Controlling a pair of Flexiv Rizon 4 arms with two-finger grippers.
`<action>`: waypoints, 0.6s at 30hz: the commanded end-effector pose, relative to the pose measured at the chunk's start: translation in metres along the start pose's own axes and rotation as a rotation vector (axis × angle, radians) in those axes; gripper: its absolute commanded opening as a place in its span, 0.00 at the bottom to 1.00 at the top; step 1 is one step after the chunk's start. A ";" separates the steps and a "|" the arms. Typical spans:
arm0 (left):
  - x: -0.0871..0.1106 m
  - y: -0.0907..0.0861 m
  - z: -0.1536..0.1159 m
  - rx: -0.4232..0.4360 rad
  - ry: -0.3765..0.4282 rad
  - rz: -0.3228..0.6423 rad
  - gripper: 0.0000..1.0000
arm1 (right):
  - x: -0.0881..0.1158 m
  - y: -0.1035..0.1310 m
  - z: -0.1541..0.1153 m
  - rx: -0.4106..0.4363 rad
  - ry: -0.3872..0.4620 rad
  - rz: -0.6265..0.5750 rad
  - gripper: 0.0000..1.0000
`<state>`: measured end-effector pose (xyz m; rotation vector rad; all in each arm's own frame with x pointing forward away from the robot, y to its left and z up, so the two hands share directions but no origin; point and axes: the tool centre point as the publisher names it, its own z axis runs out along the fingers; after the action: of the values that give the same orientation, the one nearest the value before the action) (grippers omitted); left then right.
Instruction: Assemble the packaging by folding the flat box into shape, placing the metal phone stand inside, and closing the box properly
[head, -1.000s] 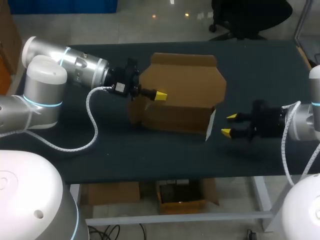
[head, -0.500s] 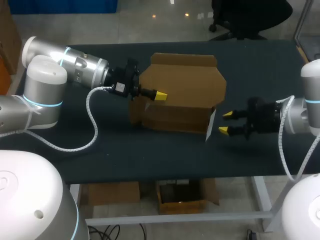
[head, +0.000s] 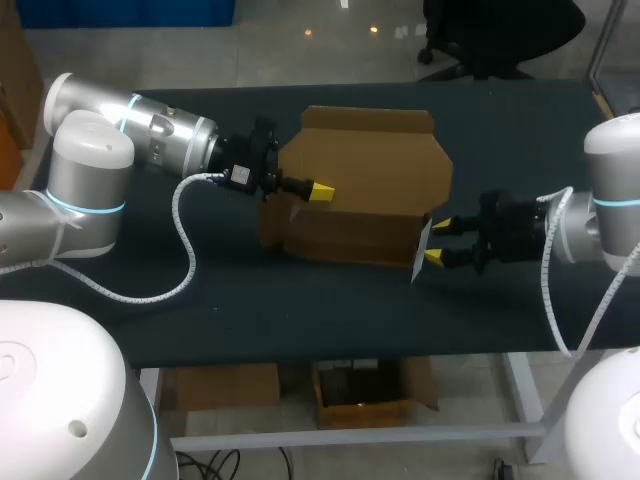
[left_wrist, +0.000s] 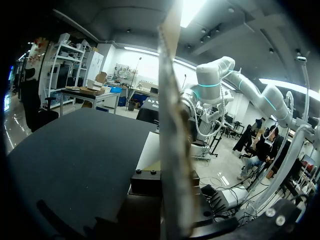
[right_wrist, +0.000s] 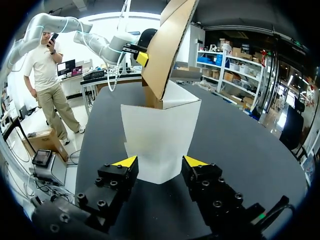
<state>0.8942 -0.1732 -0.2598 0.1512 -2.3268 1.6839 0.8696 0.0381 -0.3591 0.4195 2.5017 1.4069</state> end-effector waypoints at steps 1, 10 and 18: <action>-0.001 0.003 0.001 -0.001 0.001 0.000 0.00 | 0.000 0.003 0.006 0.007 -0.003 0.005 0.52; -0.001 0.003 0.001 -0.001 0.001 0.000 0.00 | -0.003 0.007 0.016 -0.003 -0.015 0.035 0.49; -0.001 0.003 0.001 -0.001 0.001 0.000 0.00 | -0.001 0.012 0.023 -0.009 -0.044 0.049 0.49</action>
<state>0.8945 -0.1729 -0.2598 0.1518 -2.3272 1.6841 0.8804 0.0549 -0.3588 0.5015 2.4748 1.4203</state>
